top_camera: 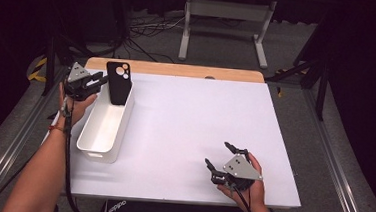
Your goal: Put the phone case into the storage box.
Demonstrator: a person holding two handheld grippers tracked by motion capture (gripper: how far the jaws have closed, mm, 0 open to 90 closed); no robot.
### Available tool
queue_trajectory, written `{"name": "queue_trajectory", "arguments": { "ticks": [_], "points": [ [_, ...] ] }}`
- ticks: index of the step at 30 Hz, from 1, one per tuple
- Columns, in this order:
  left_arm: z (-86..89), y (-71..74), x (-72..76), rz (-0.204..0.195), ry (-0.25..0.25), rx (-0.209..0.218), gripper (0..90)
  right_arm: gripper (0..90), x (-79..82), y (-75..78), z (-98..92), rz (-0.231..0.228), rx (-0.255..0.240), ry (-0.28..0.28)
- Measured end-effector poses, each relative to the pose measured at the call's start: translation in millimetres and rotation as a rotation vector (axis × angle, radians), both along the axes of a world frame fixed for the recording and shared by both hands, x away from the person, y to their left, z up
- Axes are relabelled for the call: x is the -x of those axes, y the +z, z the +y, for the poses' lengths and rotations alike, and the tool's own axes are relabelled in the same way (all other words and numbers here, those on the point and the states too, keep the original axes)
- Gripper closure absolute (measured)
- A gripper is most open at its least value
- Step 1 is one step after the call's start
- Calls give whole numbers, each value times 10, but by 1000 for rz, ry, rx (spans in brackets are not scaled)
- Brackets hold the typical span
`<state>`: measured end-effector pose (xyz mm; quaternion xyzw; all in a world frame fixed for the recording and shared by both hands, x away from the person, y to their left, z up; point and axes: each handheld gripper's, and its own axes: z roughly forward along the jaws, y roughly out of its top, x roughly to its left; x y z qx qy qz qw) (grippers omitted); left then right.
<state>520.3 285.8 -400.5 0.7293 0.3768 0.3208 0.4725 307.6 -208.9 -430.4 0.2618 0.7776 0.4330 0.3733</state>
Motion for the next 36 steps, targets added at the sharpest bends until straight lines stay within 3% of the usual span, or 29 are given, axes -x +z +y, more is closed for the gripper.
{"name": "queue_trajectory", "arguments": {
  "ticks": [8, 14, 20, 27, 36],
  "points": [
    [-2, 24, 93, 0, 0, -29, 696, 223, -21, 16, -11, -4, -12, 14],
    [-10, 44, 144, 1, 6, -14, 682, 224, -25, 27, -10, -7, -21, 24],
    [-16, 92, 248, 2, -14, -28, 658, 223, -50, 38, 4, 0, -35, 38],
    [46, 196, 399, -13, -24, 32, 631, 224, -37, 45, 0, 2, -45, 37],
    [-24, 198, 544, -32, -52, 22, 572, 224, -26, 79, -62, -10, -77, 25]
  ]
}}
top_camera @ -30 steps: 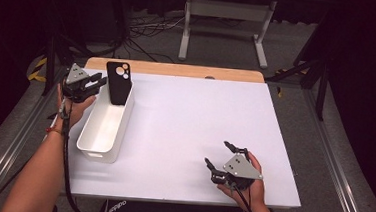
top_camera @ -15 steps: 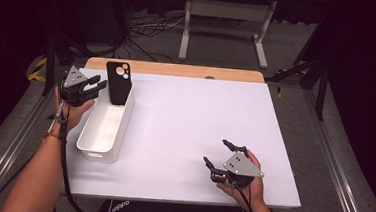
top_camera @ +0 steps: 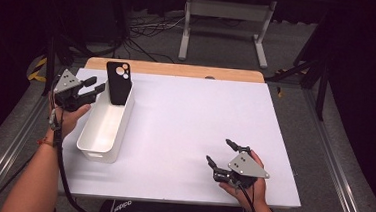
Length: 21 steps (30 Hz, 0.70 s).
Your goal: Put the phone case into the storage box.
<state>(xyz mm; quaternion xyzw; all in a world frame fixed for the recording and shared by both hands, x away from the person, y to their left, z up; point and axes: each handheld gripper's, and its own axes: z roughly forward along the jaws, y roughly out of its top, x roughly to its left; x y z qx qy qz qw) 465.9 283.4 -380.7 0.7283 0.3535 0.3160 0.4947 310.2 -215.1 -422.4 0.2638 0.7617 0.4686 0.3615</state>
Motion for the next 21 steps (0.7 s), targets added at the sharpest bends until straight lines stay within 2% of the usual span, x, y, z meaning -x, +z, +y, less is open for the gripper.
{"name": "queue_trajectory", "arguments": {
  "ticks": [3, 7, 17, 21],
  "points": [
    [-36, -15, 45, -8, -17, -3, 541, 224, -2, -6, 5, 1, 2, -2],
    [-76, -29, 80, -8, -15, -13, 504, 224, -1, -13, 22, 9, 8, 7],
    [-133, -27, 124, -20, -30, 5, 438, 223, 8, -37, 37, 18, 25, 17],
    [-145, -8, 153, -38, -26, 14, 394, 223, 18, -33, 37, 13, 27, 17]
  ]
}}
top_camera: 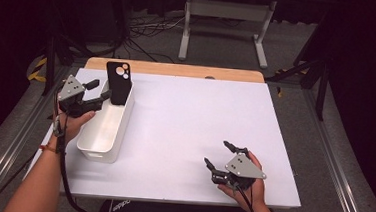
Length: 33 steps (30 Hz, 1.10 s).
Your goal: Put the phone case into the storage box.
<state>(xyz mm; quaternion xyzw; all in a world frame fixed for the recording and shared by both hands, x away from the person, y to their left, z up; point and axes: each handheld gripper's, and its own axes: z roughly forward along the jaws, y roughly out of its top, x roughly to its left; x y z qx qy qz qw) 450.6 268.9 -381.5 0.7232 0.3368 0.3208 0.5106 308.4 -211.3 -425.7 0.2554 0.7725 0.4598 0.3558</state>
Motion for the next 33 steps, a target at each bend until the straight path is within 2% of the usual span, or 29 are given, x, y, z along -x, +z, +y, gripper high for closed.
{"name": "queue_trajectory", "arguments": {
  "ticks": [12, 20, 28, 30, 33],
  "points": [
    [-28, 59, 83, -35, -18, 33, 260, 223, 6, 1, -6, -2, 7, -1],
    [-28, 62, 96, -29, -26, 43, 126, 222, 15, 1, 7, -2, 3, 26],
    [-19, 46, 75, -18, -51, 66, 62, 222, 29, -11, 21, -2, 15, 33],
    [-26, 54, 90, -17, -56, 48, 44, 222, 25, -11, 22, -2, 18, 34],
    [-37, 64, 117, -34, -67, 55, 39, 222, 17, -17, 23, 6, 16, 31]
  ]
}}
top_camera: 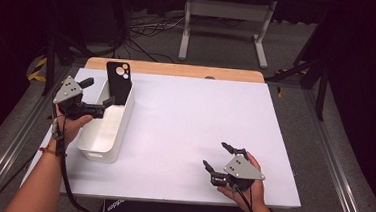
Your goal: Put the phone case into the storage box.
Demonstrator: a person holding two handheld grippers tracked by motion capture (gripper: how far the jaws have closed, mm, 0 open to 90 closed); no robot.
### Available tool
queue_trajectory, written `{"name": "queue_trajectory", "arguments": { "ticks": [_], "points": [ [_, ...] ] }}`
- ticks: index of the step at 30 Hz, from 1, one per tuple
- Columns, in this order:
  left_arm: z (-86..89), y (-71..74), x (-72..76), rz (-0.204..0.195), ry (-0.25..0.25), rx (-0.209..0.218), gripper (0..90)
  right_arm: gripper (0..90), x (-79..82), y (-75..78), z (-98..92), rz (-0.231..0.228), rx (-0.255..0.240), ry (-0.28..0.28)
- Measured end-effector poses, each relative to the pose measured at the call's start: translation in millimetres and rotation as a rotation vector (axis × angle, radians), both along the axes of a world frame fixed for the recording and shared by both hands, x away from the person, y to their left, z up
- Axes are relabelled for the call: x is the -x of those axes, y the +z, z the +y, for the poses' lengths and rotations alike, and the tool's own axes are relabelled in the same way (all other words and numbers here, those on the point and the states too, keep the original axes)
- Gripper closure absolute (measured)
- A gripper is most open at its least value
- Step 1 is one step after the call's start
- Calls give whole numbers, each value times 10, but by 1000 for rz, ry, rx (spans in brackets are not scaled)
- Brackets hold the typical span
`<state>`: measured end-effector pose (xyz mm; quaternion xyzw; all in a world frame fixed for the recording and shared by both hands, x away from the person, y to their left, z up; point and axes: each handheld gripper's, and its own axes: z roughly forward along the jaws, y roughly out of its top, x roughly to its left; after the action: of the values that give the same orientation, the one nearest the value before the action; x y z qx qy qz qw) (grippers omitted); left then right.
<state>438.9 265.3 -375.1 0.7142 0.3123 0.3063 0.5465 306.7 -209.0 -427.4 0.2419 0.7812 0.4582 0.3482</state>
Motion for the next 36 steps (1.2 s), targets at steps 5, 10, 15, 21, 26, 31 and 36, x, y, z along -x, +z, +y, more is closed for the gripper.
{"name": "queue_trajectory", "arguments": {
  "ticks": [5, 10, 15, 21, 26, 31, 36],
  "points": [
    [-17, 31, 67, -26, 7, 5, 56, 227, -6, 7, 4, -3, 10, 1],
    [-44, 72, 143, -47, -4, 1, 55, 228, -10, 5, -2, -1, 11, 2],
    [-102, 91, 186, -60, -18, -5, 54, 228, -7, 21, -14, -7, 1, 4],
    [-163, 107, 256, -65, -51, -28, 49, 223, -15, 22, -21, 3, -21, 11],
    [-221, 108, 314, -66, -77, -38, 48, 219, -14, 24, -19, 2, -28, 17],
    [-294, 111, 398, -85, -100, -57, 44, 217, -15, 21, -24, 4, -32, 15],
    [-361, 110, 469, -91, -120, -89, 43, 216, -13, 18, -17, 6, -28, 19]
  ]
}}
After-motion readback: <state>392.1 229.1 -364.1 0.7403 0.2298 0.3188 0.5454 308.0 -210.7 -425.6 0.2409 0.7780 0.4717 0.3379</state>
